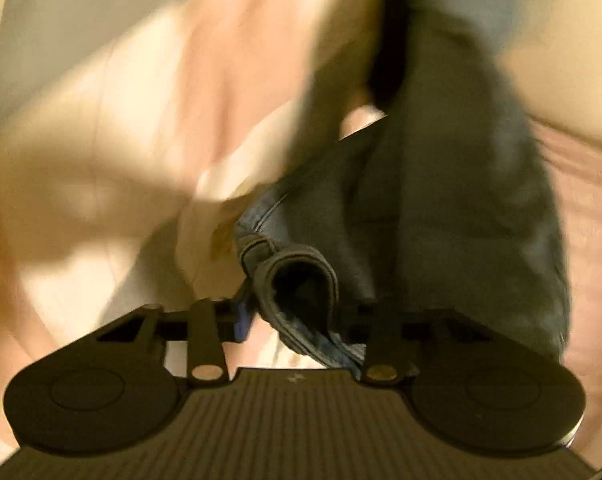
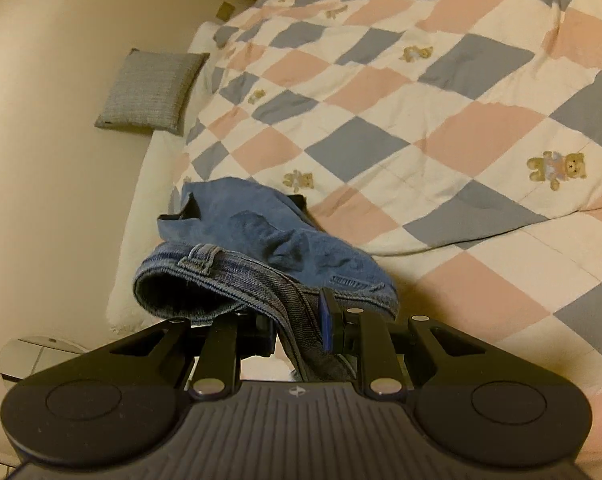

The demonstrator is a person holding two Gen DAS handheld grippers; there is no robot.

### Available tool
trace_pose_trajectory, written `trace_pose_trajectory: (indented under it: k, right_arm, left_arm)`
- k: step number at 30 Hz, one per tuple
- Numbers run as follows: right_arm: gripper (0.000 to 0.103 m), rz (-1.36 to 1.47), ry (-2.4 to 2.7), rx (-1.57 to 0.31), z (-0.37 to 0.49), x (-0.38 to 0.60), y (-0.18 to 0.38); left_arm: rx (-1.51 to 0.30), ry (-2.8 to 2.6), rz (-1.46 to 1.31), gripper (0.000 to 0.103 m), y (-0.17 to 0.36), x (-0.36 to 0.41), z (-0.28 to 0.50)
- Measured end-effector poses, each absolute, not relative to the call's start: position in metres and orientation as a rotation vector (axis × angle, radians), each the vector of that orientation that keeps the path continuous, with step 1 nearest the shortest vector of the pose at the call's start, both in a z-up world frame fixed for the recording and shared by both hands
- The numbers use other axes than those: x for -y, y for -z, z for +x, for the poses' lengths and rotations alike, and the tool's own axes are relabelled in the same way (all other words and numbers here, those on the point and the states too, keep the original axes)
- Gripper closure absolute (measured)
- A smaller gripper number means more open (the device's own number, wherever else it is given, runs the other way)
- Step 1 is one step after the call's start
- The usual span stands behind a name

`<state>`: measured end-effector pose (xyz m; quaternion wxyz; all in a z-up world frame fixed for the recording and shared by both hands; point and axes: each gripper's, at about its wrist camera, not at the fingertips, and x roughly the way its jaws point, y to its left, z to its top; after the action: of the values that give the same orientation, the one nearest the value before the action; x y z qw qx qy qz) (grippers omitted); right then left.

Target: Fold clothes

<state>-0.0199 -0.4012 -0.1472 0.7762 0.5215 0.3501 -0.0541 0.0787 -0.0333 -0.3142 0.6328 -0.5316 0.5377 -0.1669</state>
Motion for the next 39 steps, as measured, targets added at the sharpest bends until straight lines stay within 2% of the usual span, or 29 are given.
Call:
trace_pose_trajectory:
  k: [3,8,12,16,19,22,24,27,28,32,37,39]
  right_arm:
    - [0.084,1.046,0.056,-0.727,-0.033,0.398,0.131]
    - [0.088,1.009,-0.062,-0.681,-0.079,0.398,0.107]
    - [0.09,1.072,-0.102,-0.678,-0.15,0.423,0.101]
    - [0.091,1.144,0.046,-0.68,-0.254,0.478,0.104]
    - [0.092,1.184,0.283,-0.673,-0.342,0.523,0.11]
    - [0.092,1.188,0.565,-0.696,-0.422,0.555,0.128]
    - [0.09,1.197,0.747,-0.741,-0.463,0.57,0.154]
    - [0.069,1.216,0.912,-0.812,-0.5,0.581,0.194]
    - [0.058,1.193,0.95,-0.828,-0.507,0.58,0.201]
    - [0.057,0.94,0.928,-0.899,-0.49,0.547,0.195]
    - [0.056,0.446,0.692,-1.021,-0.421,0.472,0.187]
    - [0.054,0.287,0.605,-1.064,-0.388,0.437,0.193]
  left_arm:
    - [-1.071,0.478,-0.972,0.078,0.243,0.021,0.068]
    - [-0.845,0.624,-0.612,0.081,0.125,0.015,0.005]
    - [-0.766,0.743,-0.432,0.081,0.059,0.035,-0.078]
    - [-0.776,1.093,-0.178,0.076,0.026,0.098,-0.157]
    - [-0.899,1.352,-0.076,0.073,0.041,0.15,-0.183]
    - [-1.017,1.457,0.009,0.076,0.06,0.184,-0.191]
    - [-1.052,1.438,0.062,0.075,0.07,0.192,-0.185]
    - [-1.068,1.28,0.173,0.065,0.087,0.193,-0.17]
    - [-1.069,1.198,0.218,0.061,0.096,0.192,-0.165]
    - [-1.032,0.916,0.451,0.061,0.149,0.194,-0.122]
    - [-0.883,0.774,0.785,0.06,0.197,0.163,-0.086]
    - [-0.873,0.75,0.823,0.059,0.215,0.155,-0.055]
